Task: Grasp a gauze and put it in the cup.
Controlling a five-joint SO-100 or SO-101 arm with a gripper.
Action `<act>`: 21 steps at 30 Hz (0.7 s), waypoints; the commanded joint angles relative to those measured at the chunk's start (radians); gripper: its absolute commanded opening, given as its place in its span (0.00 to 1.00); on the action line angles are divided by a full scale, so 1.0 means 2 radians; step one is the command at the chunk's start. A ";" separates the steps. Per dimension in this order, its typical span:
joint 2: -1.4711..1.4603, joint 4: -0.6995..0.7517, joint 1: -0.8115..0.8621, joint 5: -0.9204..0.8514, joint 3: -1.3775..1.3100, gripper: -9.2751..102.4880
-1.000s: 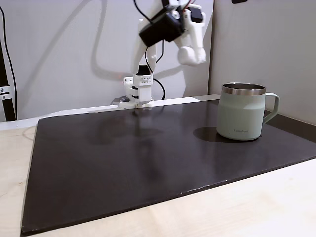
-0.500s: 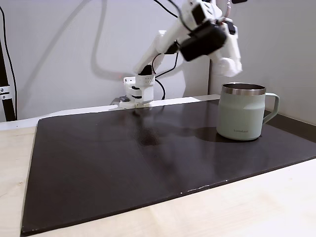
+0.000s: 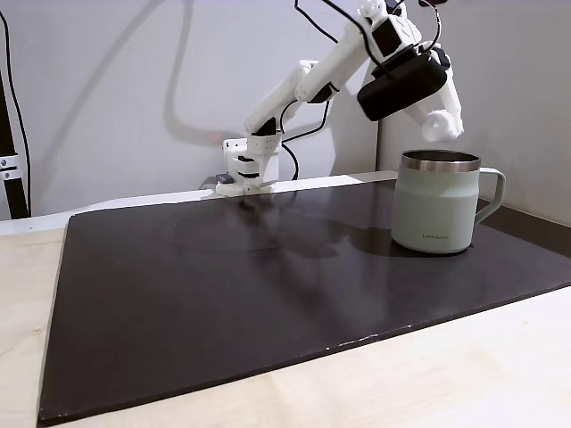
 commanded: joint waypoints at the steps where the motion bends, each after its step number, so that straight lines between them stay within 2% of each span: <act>1: 0.006 -0.007 -0.001 0.003 -0.036 0.16; 4: 0.005 -0.005 0.003 0.008 -0.042 0.27; 8: 0.005 0.002 0.007 0.011 -0.047 0.32; 21: 0.005 0.017 0.006 0.008 -0.057 0.33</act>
